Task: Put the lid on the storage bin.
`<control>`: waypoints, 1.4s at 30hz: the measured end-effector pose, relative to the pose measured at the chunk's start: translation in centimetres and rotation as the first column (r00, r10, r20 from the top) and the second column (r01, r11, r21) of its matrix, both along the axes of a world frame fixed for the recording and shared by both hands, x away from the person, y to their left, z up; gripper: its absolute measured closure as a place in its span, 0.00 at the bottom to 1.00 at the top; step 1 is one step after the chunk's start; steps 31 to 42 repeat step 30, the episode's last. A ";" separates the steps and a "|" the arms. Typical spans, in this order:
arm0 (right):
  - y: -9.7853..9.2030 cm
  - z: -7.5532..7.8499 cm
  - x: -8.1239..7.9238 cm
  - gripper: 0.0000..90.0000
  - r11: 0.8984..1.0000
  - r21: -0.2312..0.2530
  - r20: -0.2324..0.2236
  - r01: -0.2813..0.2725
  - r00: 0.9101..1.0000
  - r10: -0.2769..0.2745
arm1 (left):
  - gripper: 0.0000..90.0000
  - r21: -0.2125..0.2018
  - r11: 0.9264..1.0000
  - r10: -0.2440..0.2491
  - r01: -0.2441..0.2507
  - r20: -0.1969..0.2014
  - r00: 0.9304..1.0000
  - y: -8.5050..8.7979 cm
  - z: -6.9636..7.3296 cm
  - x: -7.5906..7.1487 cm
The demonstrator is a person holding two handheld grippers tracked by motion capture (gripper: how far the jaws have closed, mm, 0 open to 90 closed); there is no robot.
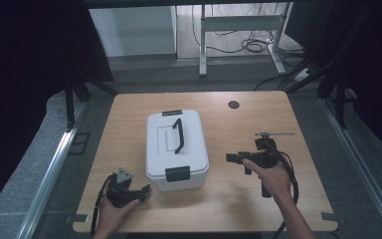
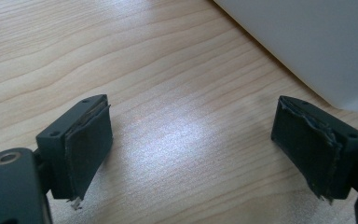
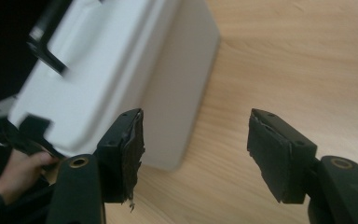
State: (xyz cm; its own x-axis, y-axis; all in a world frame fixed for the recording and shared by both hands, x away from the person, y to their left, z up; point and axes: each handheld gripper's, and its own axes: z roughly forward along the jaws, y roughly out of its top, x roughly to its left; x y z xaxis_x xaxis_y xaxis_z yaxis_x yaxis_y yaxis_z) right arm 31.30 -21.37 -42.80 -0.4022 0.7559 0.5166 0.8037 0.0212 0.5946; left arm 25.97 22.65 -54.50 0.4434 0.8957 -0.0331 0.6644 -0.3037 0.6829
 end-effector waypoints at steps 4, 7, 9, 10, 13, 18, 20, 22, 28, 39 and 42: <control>-2.0 -2.1 -1.1 0.39 1.000 -0.014 -0.026 0.023 0.999 -0.024 | 0.14 0.000 1.000 0.000 0.000 0.000 1.000 0.0 0.0 0.0; -3.7 -4.1 -2.1 0.39 0.999 -0.005 -0.045 0.046 0.998 -0.046 | 0.14 0.000 1.000 0.000 0.000 0.000 1.000 0.0 0.0 0.0; -4.2 -4.8 -2.6 0.39 0.998 -0.004 -0.060 0.056 0.997 -0.056 | 0.14 0.000 1.000 0.000 0.000 0.000 1.000 0.0 0.0 0.0; -4.2 -4.8 -2.6 0.39 0.998 -0.004 -0.060 0.056 0.997 -0.056 | 0.14 0.000 1.000 0.000 0.000 0.000 1.000 0.0 0.0 0.0; -4.7 -5.7 -3.2 0.39 0.999 -0.003 -0.081 0.050 0.995 -0.050 | 0.14 0.000 1.000 0.000 0.000 0.000 1.000 0.0 0.0 0.0; -4.7 -6.0 -3.3 0.39 0.999 -0.011 -0.082 0.049 0.995 -0.049 | 0.14 0.000 1.000 0.000 0.000 0.000 1.000 0.0 0.0 0.0; -4.6 -6.1 -3.3 0.38 0.999 -0.009 -0.080 0.052 0.995 -0.053 | 0.14 0.000 1.000 0.000 0.000 0.000 1.000 0.0 0.0 0.0; -4.6 -6.2 -3.3 0.38 0.999 -0.016 -0.078 0.050 0.996 -0.051 | 0.14 0.000 1.000 0.000 0.000 0.000 1.000 0.0 0.0 0.0; -4.9 -6.2 -3.4 0.38 0.998 -0.006 -0.081 0.059 0.995 -0.060 | 0.14 0.000 1.000 0.000 0.000 0.000 1.000 0.0 0.0 0.0; -5.0 -6.2 -3.3 0.38 0.998 -0.001 -0.084 0.060 0.995 -0.060 | 0.14 0.000 1.000 0.000 0.000 0.000 1.000 0.0 0.0 0.0; -5.0 -6.2 -3.3 0.38 0.998 -0.001 -0.084 0.060 0.995 -0.060 | 0.14 0.000 1.000 0.000 0.000 0.000 1.000 0.0 0.0 0.0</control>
